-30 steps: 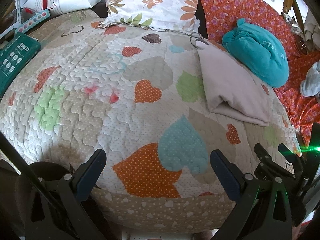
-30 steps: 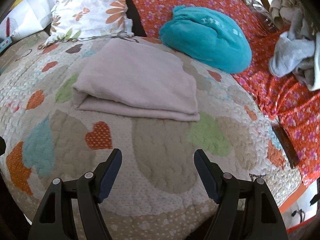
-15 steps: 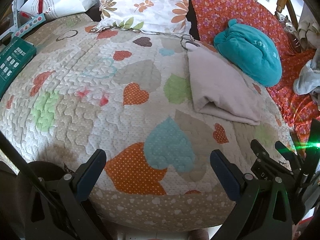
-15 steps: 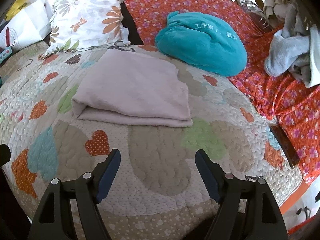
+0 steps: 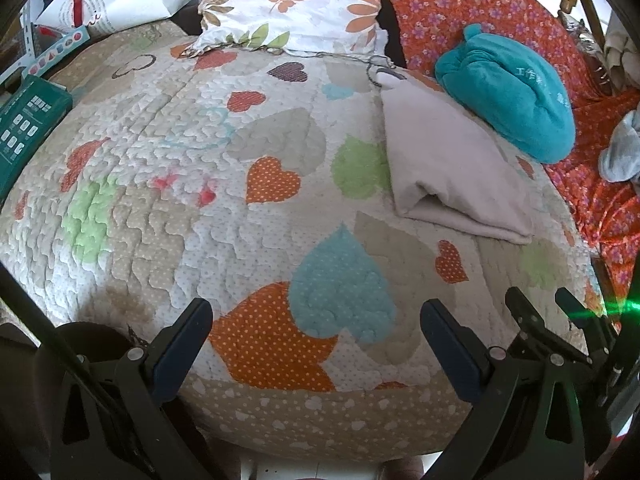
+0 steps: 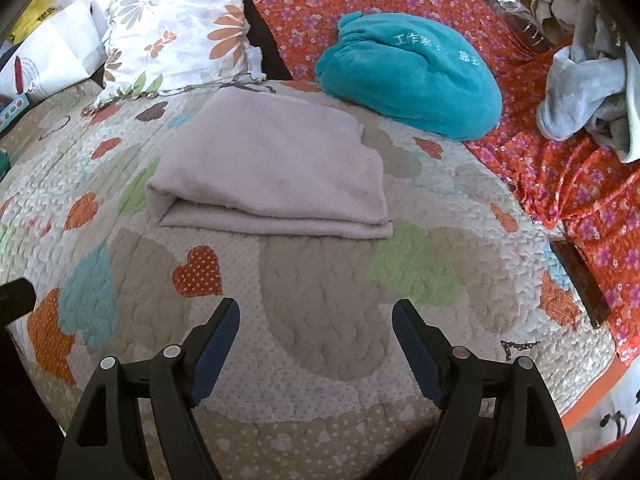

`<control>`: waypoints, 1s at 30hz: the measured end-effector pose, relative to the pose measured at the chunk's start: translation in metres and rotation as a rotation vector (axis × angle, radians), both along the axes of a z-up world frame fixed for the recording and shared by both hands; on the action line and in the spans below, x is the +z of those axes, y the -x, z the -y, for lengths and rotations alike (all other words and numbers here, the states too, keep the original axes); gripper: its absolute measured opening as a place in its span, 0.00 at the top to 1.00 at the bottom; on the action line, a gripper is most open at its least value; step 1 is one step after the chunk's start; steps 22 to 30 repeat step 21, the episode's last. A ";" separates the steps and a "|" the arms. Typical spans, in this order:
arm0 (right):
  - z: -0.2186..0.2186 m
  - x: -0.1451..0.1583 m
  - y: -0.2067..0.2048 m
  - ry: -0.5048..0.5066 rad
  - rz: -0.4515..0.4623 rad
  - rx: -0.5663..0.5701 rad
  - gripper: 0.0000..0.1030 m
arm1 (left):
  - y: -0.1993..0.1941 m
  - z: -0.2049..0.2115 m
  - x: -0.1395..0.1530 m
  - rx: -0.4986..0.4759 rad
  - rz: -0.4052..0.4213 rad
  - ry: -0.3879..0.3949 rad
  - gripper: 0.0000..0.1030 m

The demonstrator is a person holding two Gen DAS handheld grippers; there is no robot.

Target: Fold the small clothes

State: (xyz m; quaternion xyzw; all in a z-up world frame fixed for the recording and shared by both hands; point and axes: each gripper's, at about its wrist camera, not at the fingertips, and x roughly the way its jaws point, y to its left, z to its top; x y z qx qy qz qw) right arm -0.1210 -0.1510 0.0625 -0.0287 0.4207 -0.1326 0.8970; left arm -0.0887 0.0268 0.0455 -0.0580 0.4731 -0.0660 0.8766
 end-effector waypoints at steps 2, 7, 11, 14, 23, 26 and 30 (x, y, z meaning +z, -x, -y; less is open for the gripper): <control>-0.003 0.000 -0.001 0.003 0.000 0.010 0.20 | -0.001 -0.002 0.000 0.006 -0.004 0.001 0.00; -0.011 0.003 -0.005 0.013 0.005 0.041 0.19 | -0.003 -0.002 -0.001 0.007 -0.007 0.002 0.00; -0.015 0.005 -0.010 0.016 0.006 0.055 0.19 | -0.011 -0.002 -0.003 0.001 -0.022 0.016 0.00; -0.016 0.008 -0.016 0.016 0.005 0.054 0.19 | -0.019 0.001 0.001 -0.006 -0.016 0.014 0.00; -0.015 0.015 -0.032 -0.001 0.003 0.047 0.17 | -0.034 0.009 0.002 -0.011 -0.022 0.011 0.00; -0.015 0.015 -0.032 -0.001 0.003 0.047 0.17 | -0.034 0.009 0.002 -0.011 -0.022 0.011 0.00; -0.015 0.015 -0.032 -0.001 0.003 0.047 0.17 | -0.034 0.009 0.002 -0.011 -0.022 0.011 0.00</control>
